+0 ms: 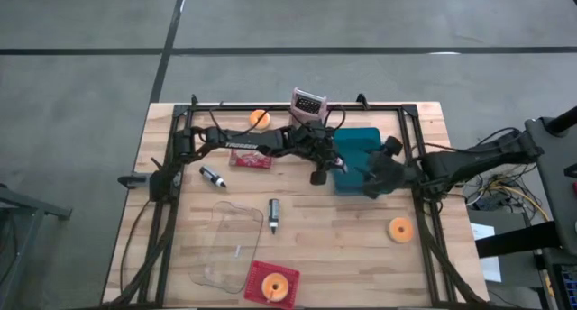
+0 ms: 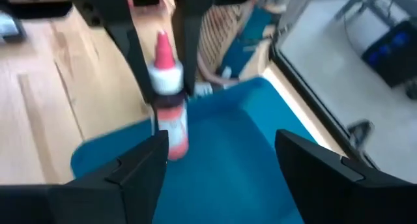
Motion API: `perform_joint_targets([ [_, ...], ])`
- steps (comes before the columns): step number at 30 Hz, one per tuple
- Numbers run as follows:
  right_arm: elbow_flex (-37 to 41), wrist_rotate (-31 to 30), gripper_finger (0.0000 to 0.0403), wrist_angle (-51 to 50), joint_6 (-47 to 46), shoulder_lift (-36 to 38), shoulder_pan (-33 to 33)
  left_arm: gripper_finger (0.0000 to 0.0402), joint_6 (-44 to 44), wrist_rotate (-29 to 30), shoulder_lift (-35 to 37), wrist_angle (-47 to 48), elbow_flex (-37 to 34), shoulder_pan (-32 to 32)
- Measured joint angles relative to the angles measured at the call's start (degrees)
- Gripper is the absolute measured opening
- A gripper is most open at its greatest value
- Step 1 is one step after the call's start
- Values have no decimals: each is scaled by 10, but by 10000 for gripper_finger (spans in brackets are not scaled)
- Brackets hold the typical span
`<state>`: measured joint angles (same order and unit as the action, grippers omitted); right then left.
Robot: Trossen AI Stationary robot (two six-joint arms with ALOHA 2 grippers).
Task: Pick & Place Food Item
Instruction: Put the pink food coloring bottle into the blue bin
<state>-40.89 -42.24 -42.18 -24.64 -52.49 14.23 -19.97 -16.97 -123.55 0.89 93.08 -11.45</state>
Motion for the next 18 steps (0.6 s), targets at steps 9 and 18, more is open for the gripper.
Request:
perform_joint_targets([
  [9,-124,0,257,-252,-134,-1,59,109,-15,-2,-4,66,42,11],
  [18,-181,3,253,-330,-155,-1,65,109,-41,23,-86,183,160,27],
])
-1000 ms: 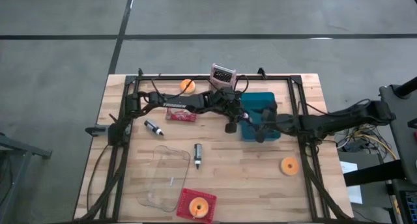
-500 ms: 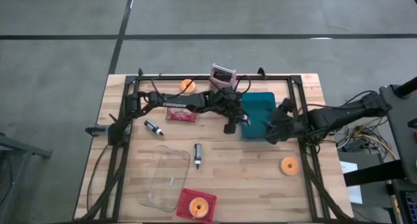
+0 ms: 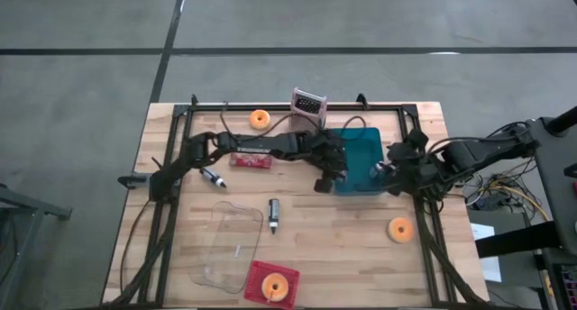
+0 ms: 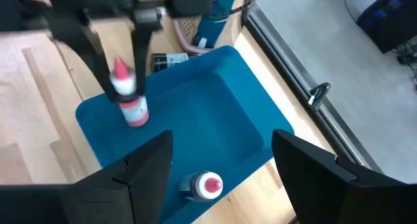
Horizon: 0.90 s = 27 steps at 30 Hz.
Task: Pick & Place Food Item
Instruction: Put the pink food coloring bottle into the blue bin
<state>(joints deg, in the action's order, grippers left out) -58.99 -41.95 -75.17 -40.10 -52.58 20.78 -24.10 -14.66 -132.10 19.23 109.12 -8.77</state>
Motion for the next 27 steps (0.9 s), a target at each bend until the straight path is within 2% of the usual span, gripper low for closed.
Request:
perform_joint_targets([
  [8,-16,10,251,-21,0,0,0,109,-12,12,-96,144,167,4],
  [12,-18,15,251,-27,-2,0,0,109,-23,23,-122,183,217,6],
  [27,-17,16,251,-26,-3,0,0,109,-27,24,-132,189,222,7],
])
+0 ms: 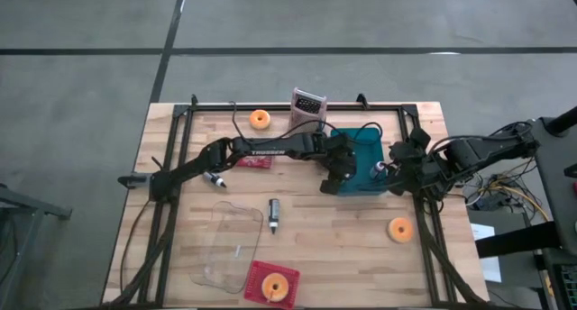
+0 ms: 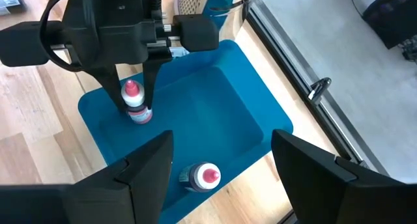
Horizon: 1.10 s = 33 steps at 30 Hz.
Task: Pick & Place Food Item
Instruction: Put the pink food coloring bottle into the blue bin, then put the top black food coloring bottle into the blue bin
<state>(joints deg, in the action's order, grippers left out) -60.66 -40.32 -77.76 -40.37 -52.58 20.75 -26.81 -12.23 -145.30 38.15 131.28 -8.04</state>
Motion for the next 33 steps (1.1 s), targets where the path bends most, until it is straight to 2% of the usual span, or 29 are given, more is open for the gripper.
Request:
perform_joint_targets([
  [20,0,0,251,1,-1,0,0,112,11,0,0,-3,0,1],
  [27,0,-1,251,1,-1,0,0,258,24,0,-4,5,-1,3],
  [30,0,-1,251,1,-1,0,0,284,24,0,-3,-4,0,3],
  [33,1,-1,251,1,-1,0,0,286,23,0,-3,-4,0,3],
])
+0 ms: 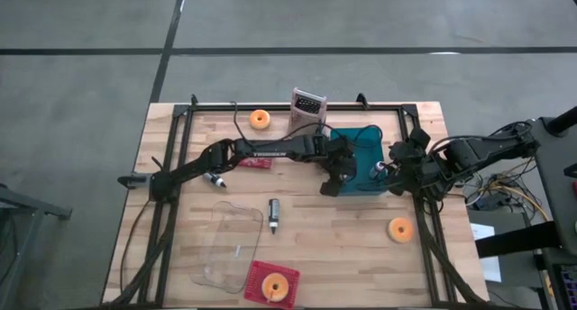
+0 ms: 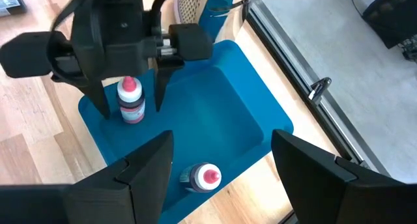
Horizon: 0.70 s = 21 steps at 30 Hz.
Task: Pick & Place Food Item
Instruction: Put the top black food coloring bottle into the blue bin
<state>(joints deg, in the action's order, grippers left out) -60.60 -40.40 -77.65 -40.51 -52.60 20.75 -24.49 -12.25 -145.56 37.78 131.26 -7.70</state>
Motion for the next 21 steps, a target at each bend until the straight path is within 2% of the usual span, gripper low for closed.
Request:
perform_joint_targets([
  [15,1,0,251,1,0,0,0,283,-19,-1,40,-4,2,8],
  [21,7,0,251,2,0,0,0,282,-40,30,86,32,-1,8],
])
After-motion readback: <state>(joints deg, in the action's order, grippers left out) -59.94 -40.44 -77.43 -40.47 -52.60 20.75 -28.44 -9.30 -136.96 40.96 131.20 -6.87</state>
